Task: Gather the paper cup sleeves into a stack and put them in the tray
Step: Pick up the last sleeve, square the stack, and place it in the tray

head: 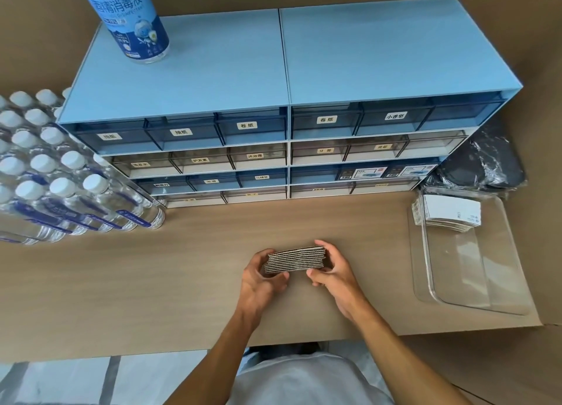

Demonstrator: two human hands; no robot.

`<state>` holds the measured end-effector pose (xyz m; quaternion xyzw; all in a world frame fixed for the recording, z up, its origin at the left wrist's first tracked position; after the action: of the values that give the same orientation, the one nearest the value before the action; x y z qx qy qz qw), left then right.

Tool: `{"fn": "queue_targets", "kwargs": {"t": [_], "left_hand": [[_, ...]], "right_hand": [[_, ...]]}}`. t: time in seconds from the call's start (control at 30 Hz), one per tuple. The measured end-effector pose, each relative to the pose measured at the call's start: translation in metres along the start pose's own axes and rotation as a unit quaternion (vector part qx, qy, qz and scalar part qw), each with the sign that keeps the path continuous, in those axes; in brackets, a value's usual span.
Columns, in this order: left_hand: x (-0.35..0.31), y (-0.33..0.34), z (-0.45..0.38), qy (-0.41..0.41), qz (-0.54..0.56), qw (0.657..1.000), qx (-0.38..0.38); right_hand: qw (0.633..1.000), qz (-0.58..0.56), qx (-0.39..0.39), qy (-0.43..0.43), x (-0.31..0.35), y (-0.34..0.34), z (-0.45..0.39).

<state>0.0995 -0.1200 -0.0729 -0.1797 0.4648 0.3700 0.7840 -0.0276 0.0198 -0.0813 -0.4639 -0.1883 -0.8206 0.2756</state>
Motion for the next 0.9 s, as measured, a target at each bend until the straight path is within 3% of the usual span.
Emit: {"fn": "queue_targets", "kwargs": {"t": [0.23,0.47,0.63,0.9], "left_hand": [[0.016,0.014,0.002,-0.048,0.135,0.989,0.022],[0.030,0.023,0.000,-0.062,0.178,0.981,0.043],[0.031,0.027,0.003,-0.062,0.210,0.975,0.041],[0.025,0.025,-0.006,-0.040,0.111,0.993,-0.011]], "right_hand": [[0.994,-0.105,-0.001,0.021,0.000,0.009,-0.002],[0.983,-0.178,-0.024,0.033,-0.011,0.019,-0.003],[0.987,-0.144,-0.065,0.021,-0.015,0.020,-0.003],[0.993,-0.060,-0.104,0.017,-0.008,0.020,-0.010]]}}
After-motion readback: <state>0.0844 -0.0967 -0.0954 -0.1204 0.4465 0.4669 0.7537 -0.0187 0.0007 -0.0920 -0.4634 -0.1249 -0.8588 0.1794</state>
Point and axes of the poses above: each hand's wrist, its own z-axis away from the middle knuckle, its own y-axis out of the palm, x = y × z, the point moved 8 cm from there along -z, towards the middle knuckle, and after that the axes turned 4 degrees about z, right-handed, at the moved point
